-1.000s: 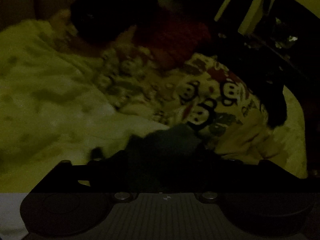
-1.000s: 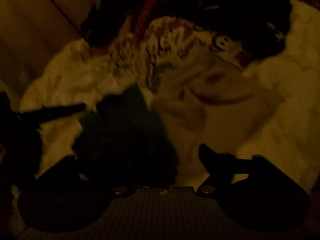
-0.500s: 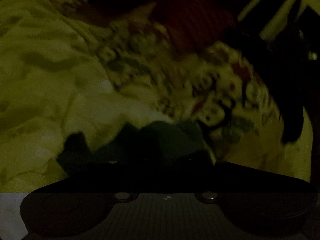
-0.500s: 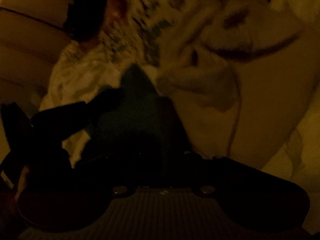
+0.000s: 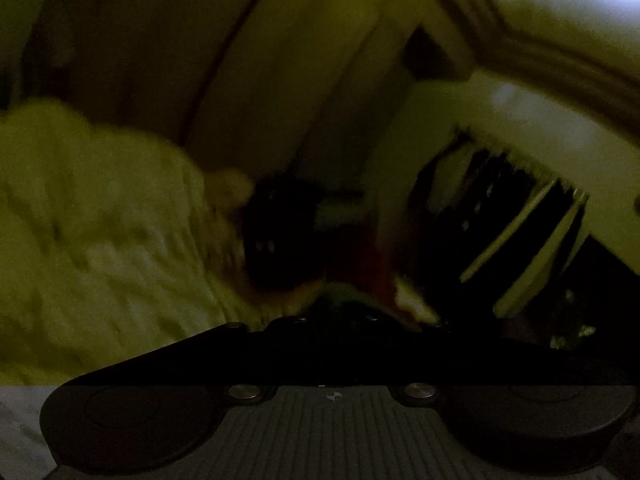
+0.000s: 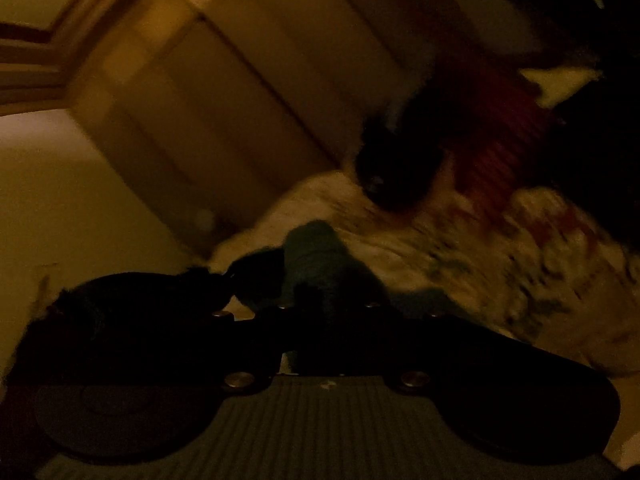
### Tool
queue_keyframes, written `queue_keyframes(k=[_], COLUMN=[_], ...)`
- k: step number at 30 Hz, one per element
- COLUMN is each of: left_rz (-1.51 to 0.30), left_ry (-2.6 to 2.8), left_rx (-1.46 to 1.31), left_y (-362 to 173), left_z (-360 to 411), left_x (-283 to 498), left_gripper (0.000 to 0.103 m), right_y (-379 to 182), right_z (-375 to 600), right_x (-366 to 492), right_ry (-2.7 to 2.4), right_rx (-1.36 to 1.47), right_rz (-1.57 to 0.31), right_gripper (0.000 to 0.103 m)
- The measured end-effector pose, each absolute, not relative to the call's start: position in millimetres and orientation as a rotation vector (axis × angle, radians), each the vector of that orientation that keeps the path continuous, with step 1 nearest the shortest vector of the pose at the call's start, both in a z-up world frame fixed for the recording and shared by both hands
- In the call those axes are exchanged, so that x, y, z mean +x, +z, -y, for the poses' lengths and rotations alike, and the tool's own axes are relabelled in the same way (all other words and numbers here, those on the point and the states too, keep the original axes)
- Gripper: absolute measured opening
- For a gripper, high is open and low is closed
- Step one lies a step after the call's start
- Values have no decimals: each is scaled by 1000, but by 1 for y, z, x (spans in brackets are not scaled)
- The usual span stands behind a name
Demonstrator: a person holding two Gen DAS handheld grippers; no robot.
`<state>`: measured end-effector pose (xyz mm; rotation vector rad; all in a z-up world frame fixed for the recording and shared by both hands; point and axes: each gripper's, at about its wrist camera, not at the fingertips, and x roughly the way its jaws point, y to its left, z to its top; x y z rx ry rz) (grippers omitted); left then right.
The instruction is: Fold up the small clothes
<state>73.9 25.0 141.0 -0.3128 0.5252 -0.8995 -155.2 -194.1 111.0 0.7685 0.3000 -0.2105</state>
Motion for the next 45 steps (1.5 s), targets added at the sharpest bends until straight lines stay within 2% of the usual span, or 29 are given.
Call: queue_keyframes(k=[4,5,6,8,11,15,16,18,20,21,22,23,25,30,33,39,45], left_rz=[-424,-405,-390,-373,-321,-363,-364,-391,-499,-560,-625,-714,-818,-940,-1023,-1084,-1119], left_ry=[-865,-841,-825,-803,-766,-756,-749,-706,-702,-709,-715,-711,-687,-395,-198,-126,-60], left_rx=[-268,-246,-253,-312,-299,-256,-237,-195,-147,-123,-87,-20,110,90,-9,-41,-135], left_y=[194,206,217,234,252,258,253,234,201,178,156,129,82,11,-14,-32,-49], left_z=[-97,-114,-133,-165,-188,-197,-198,-206,-214,-215,-216,-214,-217,-280,-320,-353,-361], left_x=[38,26,14,-8,-33,-35,-33,-30,-23,-19,-16,-14,-22,-48,-62,-87,-102], left_gripper=[67,67,66,60,60,59,70,101,103,103,103,103,103,103,103,103,103], right_y=[164,177,188,208,227,241,248,248,224,210,188,168,123,22,-19,-69,-120], right_z=[173,166,161,147,127,118,114,106,103,97,88,79,53,-1,-40,-141,-227], right_x=[-166,-170,-174,-181,-180,-173,-167,-151,-128,-122,-115,-109,-104,-106,-112,-105,-109], right_ry=[-82,-51,-21,40,102,249,254,169,220,238,222,204,175,307,397,669,687], right_rx=[750,741,737,735,715,853,823,735,754,738,690,624,459,298,151,-152,-615], right_rz=[-282,-284,-280,-304,-332,-274,-284,-350,-493,-564,-644,-727,-871,-1162,-1243,-1199,-981], right_gripper=[11,5,5,5,5,2,2,2,11,24,62,79,70,69,69,78,86])
